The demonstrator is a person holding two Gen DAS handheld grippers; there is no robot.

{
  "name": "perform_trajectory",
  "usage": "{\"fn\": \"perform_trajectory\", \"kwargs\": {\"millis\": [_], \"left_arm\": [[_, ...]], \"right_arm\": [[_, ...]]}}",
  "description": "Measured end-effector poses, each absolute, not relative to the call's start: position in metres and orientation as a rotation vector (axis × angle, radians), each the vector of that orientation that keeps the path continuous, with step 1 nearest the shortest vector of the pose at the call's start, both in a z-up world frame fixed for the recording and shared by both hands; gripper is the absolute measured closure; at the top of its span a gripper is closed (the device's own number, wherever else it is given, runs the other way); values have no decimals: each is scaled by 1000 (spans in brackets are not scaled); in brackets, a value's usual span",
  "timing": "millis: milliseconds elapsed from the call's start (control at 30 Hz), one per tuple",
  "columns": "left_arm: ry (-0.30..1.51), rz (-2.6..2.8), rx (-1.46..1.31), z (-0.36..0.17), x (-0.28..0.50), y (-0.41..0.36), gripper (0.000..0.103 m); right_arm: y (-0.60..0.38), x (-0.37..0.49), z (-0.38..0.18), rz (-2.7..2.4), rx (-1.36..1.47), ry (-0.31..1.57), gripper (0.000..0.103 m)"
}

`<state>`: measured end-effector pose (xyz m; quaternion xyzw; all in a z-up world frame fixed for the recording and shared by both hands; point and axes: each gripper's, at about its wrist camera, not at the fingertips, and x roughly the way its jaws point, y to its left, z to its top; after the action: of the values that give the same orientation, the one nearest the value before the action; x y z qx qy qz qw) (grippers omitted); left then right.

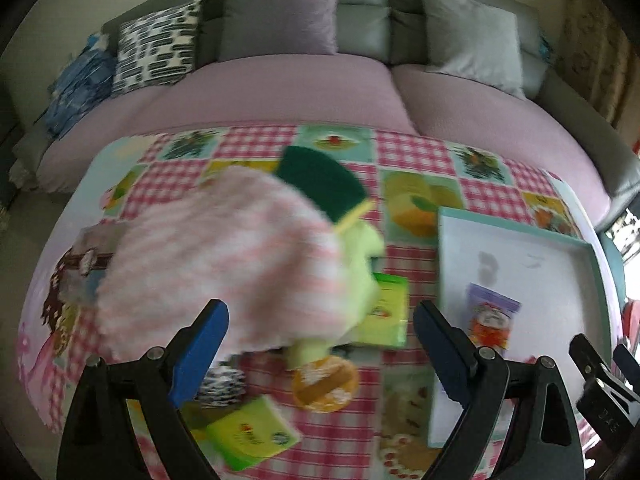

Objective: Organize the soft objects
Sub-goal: 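Move both grippers back toward the pile of soft items, then grasp the pink fuzzy towel with the left gripper and lift it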

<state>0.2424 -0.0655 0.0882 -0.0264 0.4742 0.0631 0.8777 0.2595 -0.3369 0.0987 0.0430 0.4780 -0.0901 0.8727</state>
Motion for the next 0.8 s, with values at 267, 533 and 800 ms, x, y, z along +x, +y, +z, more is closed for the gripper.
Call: {"fn": "perform_trajectory", "kwargs": {"millis": [267, 533, 800], "left_arm": [[975, 204, -161, 98, 232, -12, 9], [984, 276, -221, 101, 225, 35, 9], [1000, 326, -282, 96, 216, 67, 9]], "right_arm": [[-301, 266, 102, -92, 53, 985, 0], [-281, 265, 103, -37, 68, 975, 0], [-259, 267, 101, -18, 42, 999, 0]]}}
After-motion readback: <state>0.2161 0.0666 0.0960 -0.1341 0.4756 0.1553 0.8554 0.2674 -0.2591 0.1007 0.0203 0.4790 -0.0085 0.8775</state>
